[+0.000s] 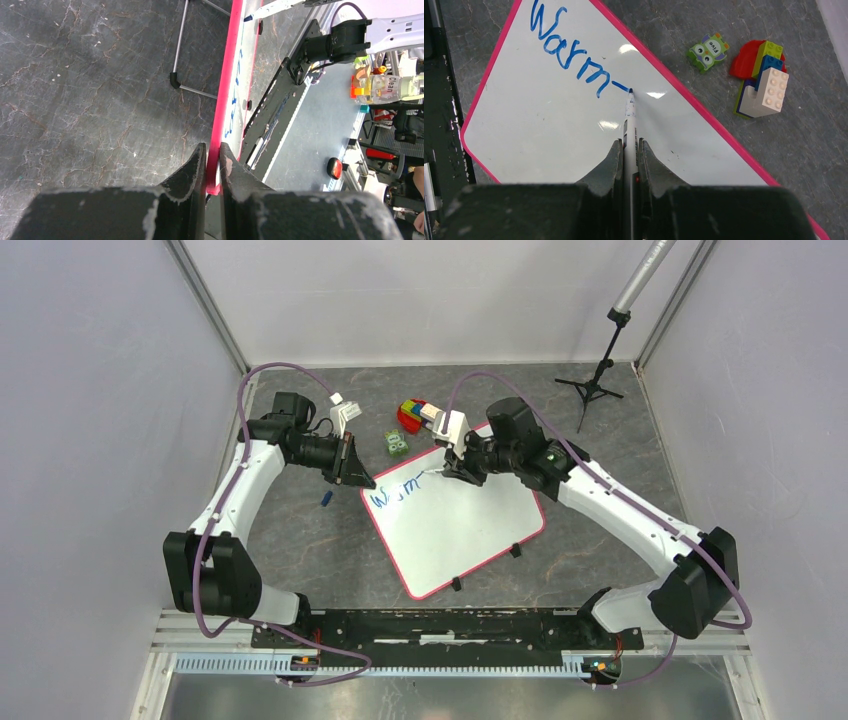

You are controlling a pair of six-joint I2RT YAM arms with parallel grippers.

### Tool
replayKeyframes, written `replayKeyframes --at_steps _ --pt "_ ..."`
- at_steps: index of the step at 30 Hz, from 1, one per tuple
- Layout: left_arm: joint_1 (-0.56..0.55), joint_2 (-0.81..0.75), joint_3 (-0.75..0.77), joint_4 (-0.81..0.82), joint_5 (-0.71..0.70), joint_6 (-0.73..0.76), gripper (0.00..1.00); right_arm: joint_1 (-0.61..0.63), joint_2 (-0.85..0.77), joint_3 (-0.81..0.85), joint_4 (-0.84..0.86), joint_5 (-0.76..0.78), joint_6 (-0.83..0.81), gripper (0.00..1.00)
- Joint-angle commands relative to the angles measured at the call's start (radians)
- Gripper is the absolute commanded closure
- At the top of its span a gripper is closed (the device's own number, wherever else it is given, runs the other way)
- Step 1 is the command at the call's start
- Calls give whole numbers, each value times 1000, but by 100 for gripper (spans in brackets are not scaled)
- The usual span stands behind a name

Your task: Write a sentence on the whiteboard

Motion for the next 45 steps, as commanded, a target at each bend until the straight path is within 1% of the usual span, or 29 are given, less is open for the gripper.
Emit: replayKeyframes --at_steps 1,14,29,36,45 --pt "0 -16 5 18 -25 27 98 1 -19 63 23 -11 1 100" --pt "1 -18 1 18 -26 30 98 5 35 89 20 -8 -3 100" --pt "1 -14 5 18 -30 30 98 17 -19 -33 20 -10 1 100" --pt "1 -14 5 18 -28 30 98 18 -50 -59 2 -8 -6 100" --pt "-1 -17 4 18 -27 30 98 17 -46 -6 -27 45 -38 100"
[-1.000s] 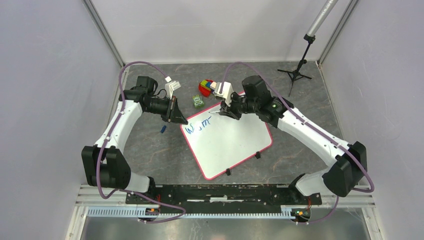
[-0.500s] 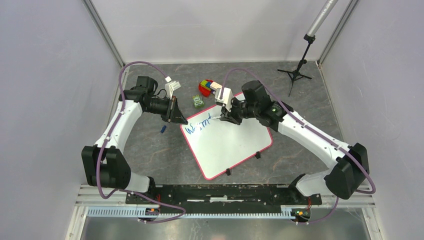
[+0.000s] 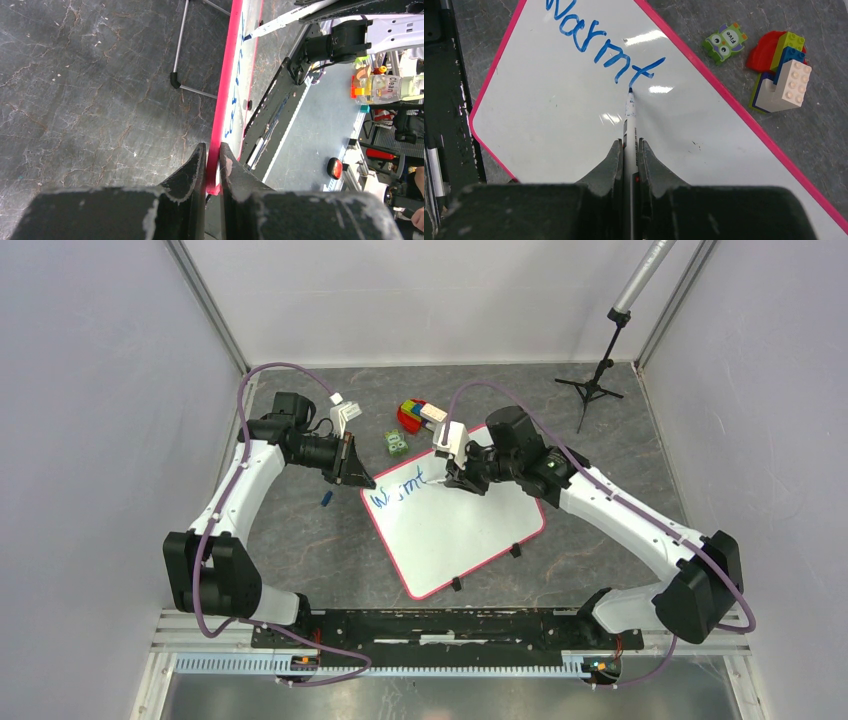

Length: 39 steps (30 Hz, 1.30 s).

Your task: Write a sentence on the whiteboard

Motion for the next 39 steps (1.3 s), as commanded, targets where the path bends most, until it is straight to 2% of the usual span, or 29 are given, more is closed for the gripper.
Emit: replayKeyframes --at_steps 1,11,30,39 --pt "2 -17 4 18 -26 29 98 0 -17 56 -15 46 -28 100" --pt "1 -17 9 18 -24 25 98 0 14 134 -16 57 -30 100" --pt "1 -20 4 18 -31 28 98 -3 61 150 11 83 -24 100" --pt "0 -16 4 18 -34 30 98 -6 42 100 14 80 -25 100"
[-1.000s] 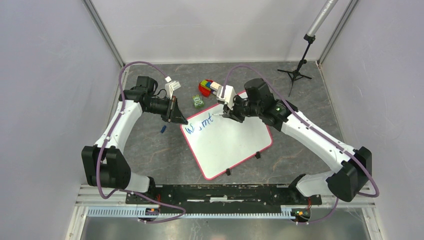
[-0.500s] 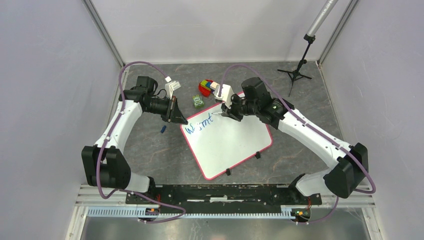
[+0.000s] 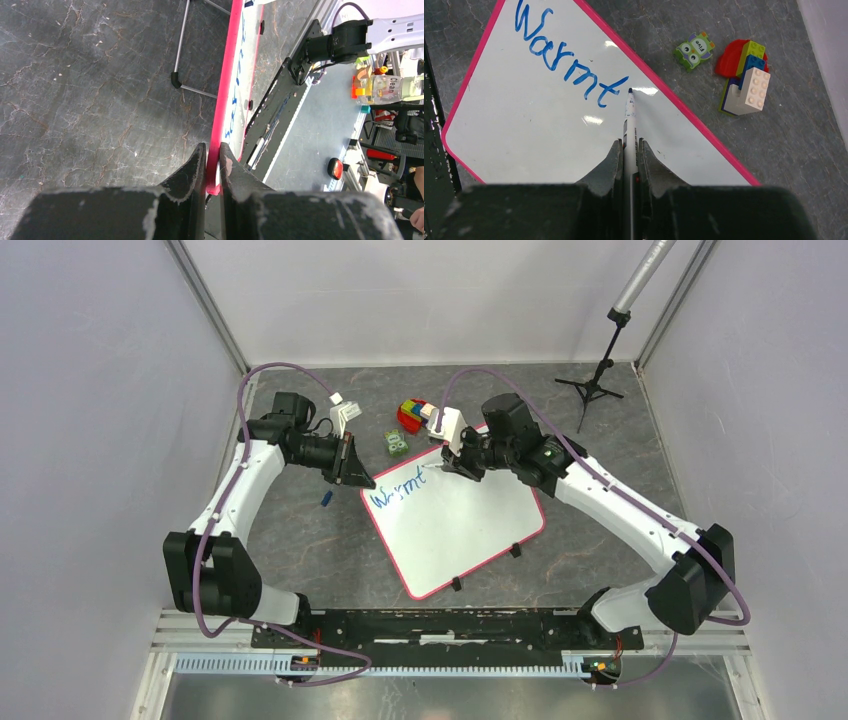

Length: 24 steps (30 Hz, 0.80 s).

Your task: Write a sentence on the whiteboard

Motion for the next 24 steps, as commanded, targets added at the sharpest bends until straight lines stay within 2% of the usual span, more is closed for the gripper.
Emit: replayKeyframes --at_steps 1,15,24 --pt "0 -16 3 18 -30 32 98 -5 -16 -19 40 18 -3 100" --pt "0 -21 1 18 -28 33 98 -2 -117 -173 32 -18 24 100" --pt "1 -25 1 18 -28 32 98 1 -95 -102 37 -18 30 100"
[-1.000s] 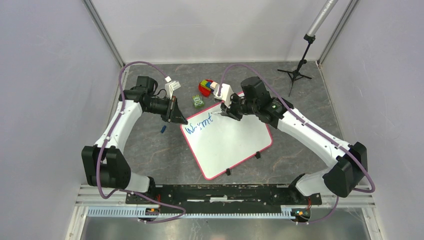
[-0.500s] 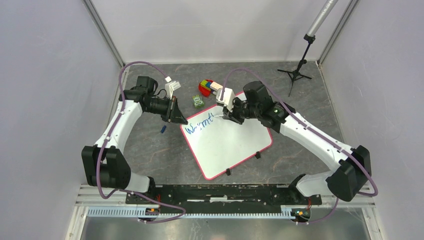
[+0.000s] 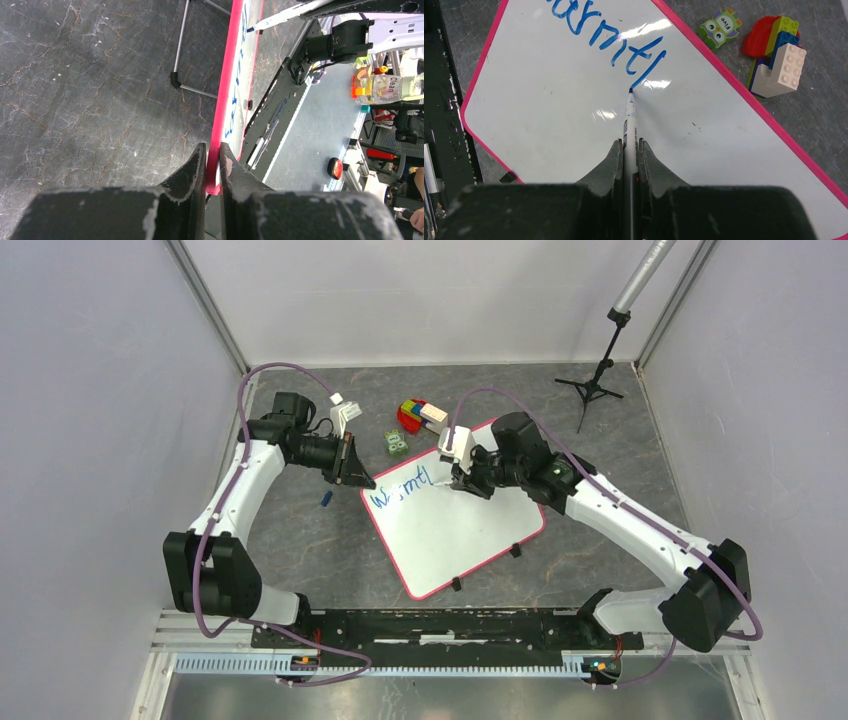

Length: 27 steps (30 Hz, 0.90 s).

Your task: Write a sentence on the whiteboard

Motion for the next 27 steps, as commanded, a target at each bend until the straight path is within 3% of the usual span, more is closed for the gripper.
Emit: replayKeyframes --at_steps 1,13,27 --pt "1 -26 1 19 -27 32 98 1 12 67 14 9 13 100" --pt "1 -26 1 19 -28 33 98 -2 78 123 26 52 -4 100" --pt "1 -17 3 18 -32 33 98 -34 42 100 2 74 -35 100"
